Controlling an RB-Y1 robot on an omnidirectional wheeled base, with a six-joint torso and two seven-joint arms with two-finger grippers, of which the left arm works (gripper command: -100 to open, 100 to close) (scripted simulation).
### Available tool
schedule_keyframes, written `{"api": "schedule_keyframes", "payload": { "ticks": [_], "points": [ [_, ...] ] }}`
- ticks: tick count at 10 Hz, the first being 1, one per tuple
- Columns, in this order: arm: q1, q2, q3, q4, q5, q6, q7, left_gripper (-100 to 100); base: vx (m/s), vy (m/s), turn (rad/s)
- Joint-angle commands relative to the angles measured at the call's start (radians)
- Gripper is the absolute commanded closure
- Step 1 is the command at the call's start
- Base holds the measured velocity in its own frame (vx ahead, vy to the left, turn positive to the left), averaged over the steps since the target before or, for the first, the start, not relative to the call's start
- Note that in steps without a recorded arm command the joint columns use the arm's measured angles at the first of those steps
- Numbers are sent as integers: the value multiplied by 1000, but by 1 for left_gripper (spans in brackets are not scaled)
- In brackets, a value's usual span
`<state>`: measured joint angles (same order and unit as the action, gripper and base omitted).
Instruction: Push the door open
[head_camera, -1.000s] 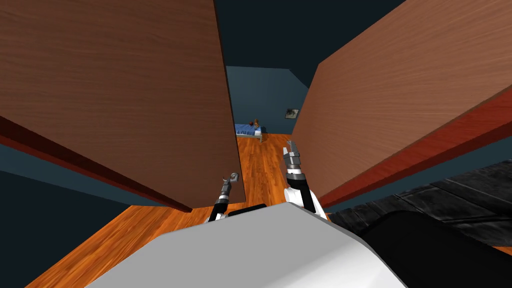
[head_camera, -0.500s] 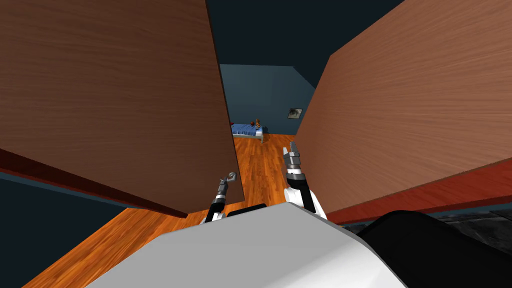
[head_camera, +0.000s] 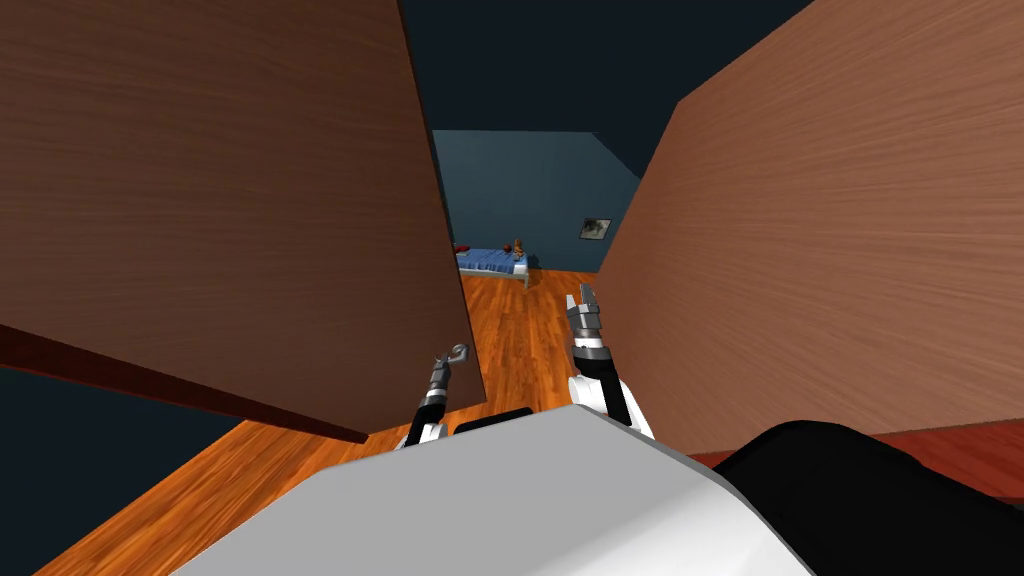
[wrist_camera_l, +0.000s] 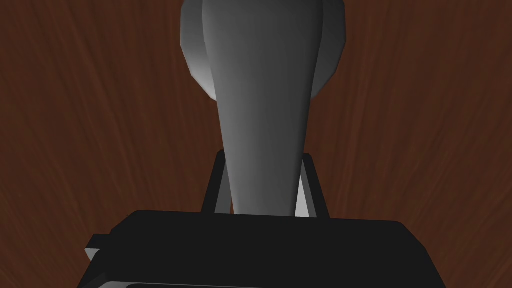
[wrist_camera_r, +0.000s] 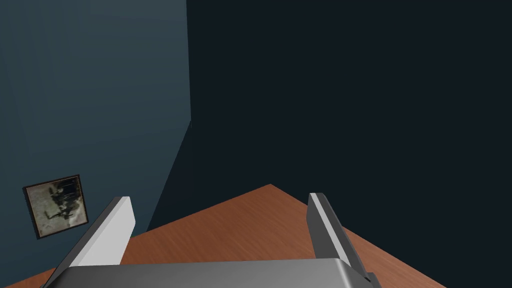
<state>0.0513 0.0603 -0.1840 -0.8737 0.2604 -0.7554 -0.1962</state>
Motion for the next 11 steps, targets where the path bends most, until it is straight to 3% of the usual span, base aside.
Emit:
{"api": "schedule_keyframes", "payload": {
  "ticks": [1,4,6,11],
  "points": [
    [-1,6,33,-13,10,2,-7,100,183,-114,80],
    [-6,0,55,-8,17,1,-11,100,139,-76,54],
    [-12,-15,89,-1,27,0,-17,100,157,-87,79],
    [-23,-50,141,11,42,-3,-27,100,159,-98,74]
  ]
}}
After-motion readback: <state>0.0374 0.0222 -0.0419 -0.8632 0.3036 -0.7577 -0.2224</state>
